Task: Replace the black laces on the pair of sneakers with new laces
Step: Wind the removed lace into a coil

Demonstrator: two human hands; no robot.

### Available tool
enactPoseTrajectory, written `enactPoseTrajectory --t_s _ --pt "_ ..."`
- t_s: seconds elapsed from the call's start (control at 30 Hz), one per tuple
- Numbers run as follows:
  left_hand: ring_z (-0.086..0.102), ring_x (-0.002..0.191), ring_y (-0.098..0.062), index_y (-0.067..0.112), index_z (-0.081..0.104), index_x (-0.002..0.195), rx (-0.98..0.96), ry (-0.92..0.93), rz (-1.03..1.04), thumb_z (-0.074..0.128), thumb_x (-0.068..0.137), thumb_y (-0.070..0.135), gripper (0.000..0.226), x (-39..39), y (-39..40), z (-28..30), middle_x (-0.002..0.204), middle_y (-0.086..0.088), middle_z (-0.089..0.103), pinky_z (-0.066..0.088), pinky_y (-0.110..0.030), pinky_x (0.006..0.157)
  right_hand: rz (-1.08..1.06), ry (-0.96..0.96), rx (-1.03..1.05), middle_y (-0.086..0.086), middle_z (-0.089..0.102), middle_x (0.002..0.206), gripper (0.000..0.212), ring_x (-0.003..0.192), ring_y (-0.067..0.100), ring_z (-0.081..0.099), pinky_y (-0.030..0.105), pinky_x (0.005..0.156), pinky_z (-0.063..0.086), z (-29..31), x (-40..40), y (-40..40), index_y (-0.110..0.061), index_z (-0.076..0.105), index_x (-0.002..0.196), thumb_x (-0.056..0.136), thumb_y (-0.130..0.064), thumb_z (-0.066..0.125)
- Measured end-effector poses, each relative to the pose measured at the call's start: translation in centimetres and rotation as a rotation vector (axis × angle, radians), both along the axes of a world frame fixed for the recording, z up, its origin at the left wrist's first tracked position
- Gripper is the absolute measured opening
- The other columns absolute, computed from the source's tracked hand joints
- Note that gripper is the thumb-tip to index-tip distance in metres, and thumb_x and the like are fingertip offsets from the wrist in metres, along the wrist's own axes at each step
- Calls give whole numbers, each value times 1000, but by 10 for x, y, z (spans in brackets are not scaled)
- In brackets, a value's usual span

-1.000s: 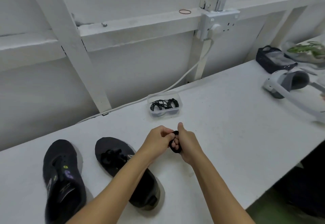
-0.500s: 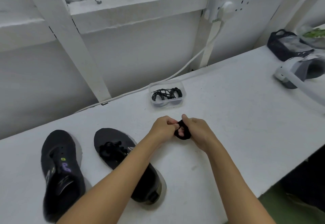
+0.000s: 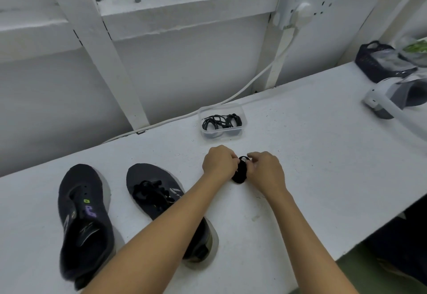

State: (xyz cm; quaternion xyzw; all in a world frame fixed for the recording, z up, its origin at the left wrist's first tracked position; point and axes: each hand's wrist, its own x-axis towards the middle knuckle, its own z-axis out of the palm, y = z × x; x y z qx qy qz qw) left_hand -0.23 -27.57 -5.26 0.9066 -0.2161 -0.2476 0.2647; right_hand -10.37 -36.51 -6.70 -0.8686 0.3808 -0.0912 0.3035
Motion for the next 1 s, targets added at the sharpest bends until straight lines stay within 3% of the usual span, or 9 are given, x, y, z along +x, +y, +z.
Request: enactPoseTrajectory --t_s 0.13,0.2,0.27,0.3,0.4,0.47,0.63,0.83,1.0 --pt "65 94 -26 20 79 95 95 -92 -118 61 93 34 22 4 5 11 99 -1 69 51 -31 68 -1 -21 -31 10 73 105 24 100 31 65 43 77 57 7 -5 3 -10 76 110 95 -16 58" --pt "63 92 -33 9 73 83 130 -109 -190 55 94 30 30 4 7 14 95 -13 64 51 -35 69 10 -18 -33 7 72 109 25 101 28 64 40 78 55 12 -5 6 -14 75 113 96 -19 58" --pt "59 85 -31 11 66 68 142 -79 -232 54 93 24 31 5 11 14 84 -13 56 48 -35 67 27 -19 -38 6 72 107 23 98 27 65 38 77 55 16 -5 9 -16 76 111 96 -20 58" --pt "59 83 -28 14 67 68 129 -62 -242 55 92 20 27 6 13 13 83 -7 58 47 -34 68 35 -20 -33 6 72 106 22 97 26 65 38 76 55 17 -6 11 -15 76 109 96 -20 59" --pt "65 102 -19 21 77 106 22 -47 -178 67 87 18 21 11 19 12 110 2 70 53 -31 86 56 8 -35 5 71 105 21 95 25 64 36 75 53 18 -9 14 -16 76 107 96 -20 59" --pt "65 101 -17 23 77 104 -9 -75 -135 73 85 23 19 10 22 14 111 3 71 54 -33 87 61 22 -45 5 71 107 21 96 25 64 36 76 52 17 -12 13 -16 75 109 96 -21 58" --pt "65 98 -17 24 77 99 -9 -155 -124 65 92 27 15 16 37 27 106 6 72 54 -33 81 61 -79 -40 1 71 106 20 95 21 64 32 76 48 20 -16 19 -18 75 107 97 -21 59" --pt "64 86 -10 26 77 94 -213 -241 -22 63 93 29 14 12 96 59 92 12 73 54 -33 82 235 -282 49 -10 74 101 18 82 2 63 3 72 40 42 -11 60 -17 77 107 97 -18 62" --pt "60 84 -7 28 75 98 -240 -415 86 61 95 32 15 -4 175 77 90 13 67 50 -33 81 411 -357 297 -25 70 104 13 95 -5 64 10 77 48 64 -17 103 -30 75 105 96 -31 66"
